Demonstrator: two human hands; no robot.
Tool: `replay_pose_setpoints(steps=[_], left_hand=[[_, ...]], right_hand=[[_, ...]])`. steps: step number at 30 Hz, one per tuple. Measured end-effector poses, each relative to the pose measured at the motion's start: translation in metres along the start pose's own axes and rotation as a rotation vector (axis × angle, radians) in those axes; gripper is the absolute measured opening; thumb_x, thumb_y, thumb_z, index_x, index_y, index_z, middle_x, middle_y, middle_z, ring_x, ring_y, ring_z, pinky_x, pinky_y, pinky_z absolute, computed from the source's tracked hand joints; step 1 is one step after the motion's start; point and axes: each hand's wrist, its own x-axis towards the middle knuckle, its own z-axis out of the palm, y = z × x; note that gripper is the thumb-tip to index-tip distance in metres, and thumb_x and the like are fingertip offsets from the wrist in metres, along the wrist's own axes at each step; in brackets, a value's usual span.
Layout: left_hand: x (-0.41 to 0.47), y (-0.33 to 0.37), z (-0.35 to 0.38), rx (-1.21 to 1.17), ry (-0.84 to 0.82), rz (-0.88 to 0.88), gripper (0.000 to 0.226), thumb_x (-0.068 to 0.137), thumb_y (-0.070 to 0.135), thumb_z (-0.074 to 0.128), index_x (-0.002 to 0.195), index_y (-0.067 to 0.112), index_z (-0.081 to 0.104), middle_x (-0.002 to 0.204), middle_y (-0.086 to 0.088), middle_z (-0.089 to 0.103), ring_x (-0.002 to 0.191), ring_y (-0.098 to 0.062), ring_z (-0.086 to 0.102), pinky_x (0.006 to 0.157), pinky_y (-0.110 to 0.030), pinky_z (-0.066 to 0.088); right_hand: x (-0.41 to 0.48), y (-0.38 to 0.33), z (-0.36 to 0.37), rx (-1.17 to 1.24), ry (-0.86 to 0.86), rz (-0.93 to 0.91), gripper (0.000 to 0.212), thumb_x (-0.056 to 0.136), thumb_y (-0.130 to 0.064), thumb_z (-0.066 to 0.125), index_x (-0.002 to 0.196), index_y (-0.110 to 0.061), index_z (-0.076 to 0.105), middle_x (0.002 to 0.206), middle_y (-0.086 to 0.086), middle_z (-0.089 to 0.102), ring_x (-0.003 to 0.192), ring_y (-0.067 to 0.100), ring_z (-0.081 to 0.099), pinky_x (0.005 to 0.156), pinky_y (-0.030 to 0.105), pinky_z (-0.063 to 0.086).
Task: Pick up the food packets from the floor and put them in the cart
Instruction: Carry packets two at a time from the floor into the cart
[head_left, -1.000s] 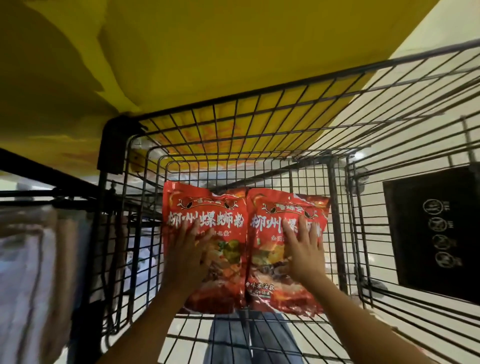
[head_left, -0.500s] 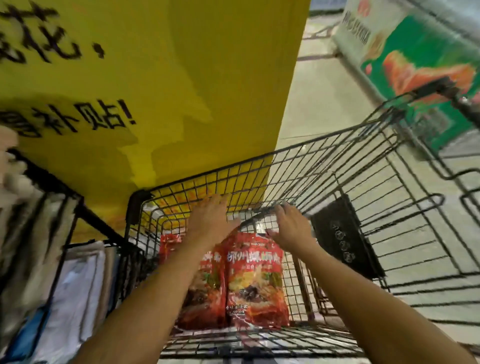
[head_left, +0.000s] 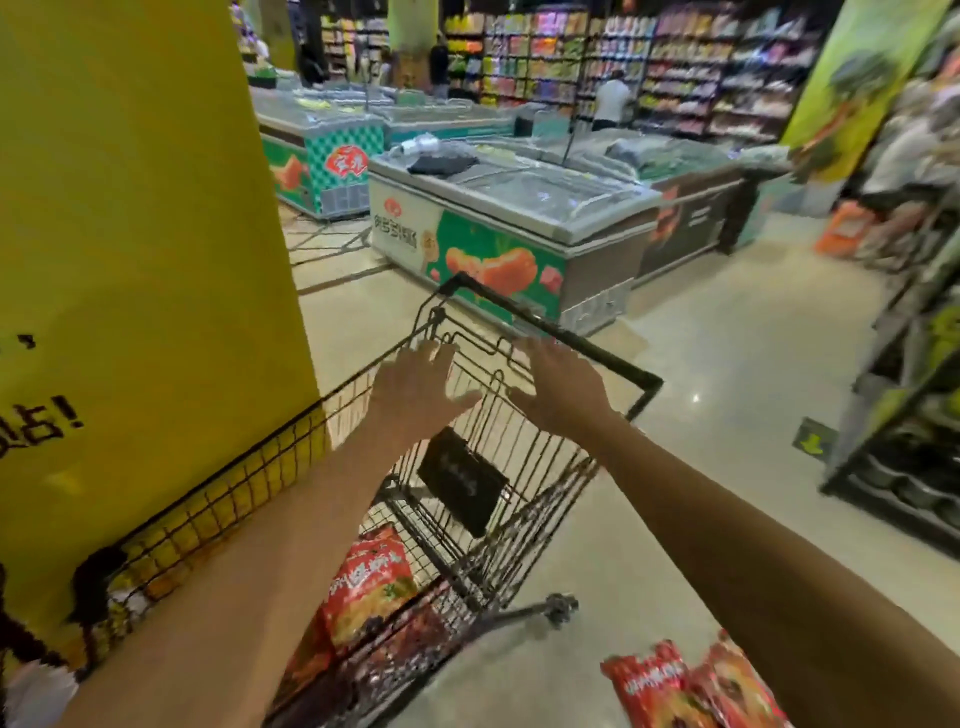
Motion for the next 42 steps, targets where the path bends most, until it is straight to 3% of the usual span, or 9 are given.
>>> replay_pose_setpoints(steps=[6,10,20,26,30,33,37,42], left_hand=[[0.006,0.158,-0.027,-0.095,0.036,0.332,0.070,0.087,0.060,0.048,0.142,0.019,0.036,0.141,-0.011,0.045,0.127,-0.029,0.045,0.099,-0.041,0.040],[0.001,0.263,-0.016,-0.157,-0.001,0.507,0.071,0.086,0.064,0.045,0.142,0.023,0.034,0.147,-0.006,0.040,0.133,-0.027,0.039,0.105,-0.042,0.035],[-0.030,0.459,0.058,-0.181,-0.207,0.721,0.072,0.086,0.064,0.046,0.144,0.024,0.031,0.146,-0.005,0.039,0.128,-0.028,0.042,0.100,-0.039,0.038],[-0.025,0.509,0.145,-0.184,-0.389,0.706,0.073,0.085,0.066,0.046,0.143,0.023,0.033,0.144,-0.006,0.042,0.126,-0.028,0.046,0.095,-0.039,0.042],[-0.018,0.530,0.236,-0.270,-0.605,0.550,0.075,0.083,0.067,0.049,0.139,0.020,0.039,0.136,-0.009,0.050,0.121,-0.030,0.052,0.090,-0.039,0.046],[-0.018,0.540,0.320,-0.205,-0.749,0.500,0.078,0.082,0.069,0.047,0.140,0.017,0.038,0.134,-0.011,0.052,0.118,-0.031,0.054,0.088,-0.038,0.046],[-0.039,0.547,0.434,-0.110,-0.896,0.512,0.078,0.082,0.070,0.045,0.135,0.013,0.043,0.129,-0.011,0.054,0.116,-0.032,0.054,0.088,-0.038,0.045],[-0.089,0.539,0.587,-0.089,-1.048,0.359,0.075,0.082,0.069,0.047,0.132,0.013,0.045,0.131,-0.013,0.055,0.117,-0.035,0.054,0.090,-0.040,0.044]], right_hand=[[-0.099,0.117,-0.085,-0.089,0.127,0.288,0.063,0.089,-0.042,0.056,0.142,-0.014,0.035,0.144,0.011,0.043,0.125,0.031,0.048,0.099,0.041,0.042],[-0.171,0.193,-0.114,-0.132,0.139,0.475,0.065,0.089,-0.044,0.054,0.142,-0.013,0.034,0.141,0.012,0.044,0.123,0.032,0.048,0.096,0.041,0.042],[-0.334,0.344,-0.122,-0.179,0.099,0.851,0.061,0.088,-0.045,0.056,0.136,-0.012,0.040,0.137,0.012,0.049,0.123,0.031,0.048,0.096,0.041,0.044],[-0.379,0.409,-0.060,-0.067,-0.035,1.056,0.067,0.090,-0.046,0.053,0.144,-0.014,0.030,0.143,0.010,0.043,0.124,0.029,0.047,0.097,0.041,0.042],[-0.390,0.452,0.011,0.028,-0.150,1.180,0.066,0.091,-0.046,0.053,0.143,-0.013,0.031,0.140,0.013,0.045,0.122,0.031,0.049,0.096,0.041,0.043],[-0.403,0.482,0.080,0.084,-0.222,1.262,0.063,0.090,-0.047,0.052,0.138,-0.009,0.037,0.131,0.014,0.052,0.113,0.031,0.055,0.088,0.038,0.045],[-0.439,0.513,0.191,0.167,-0.418,1.342,0.066,0.090,-0.048,0.052,0.140,-0.010,0.033,0.137,0.015,0.047,0.120,0.033,0.051,0.092,0.044,0.047],[-0.489,0.539,0.345,0.319,-0.573,1.466,0.069,0.089,-0.049,0.052,0.140,-0.007,0.032,0.135,0.018,0.048,0.121,0.036,0.049,0.094,0.045,0.046]])
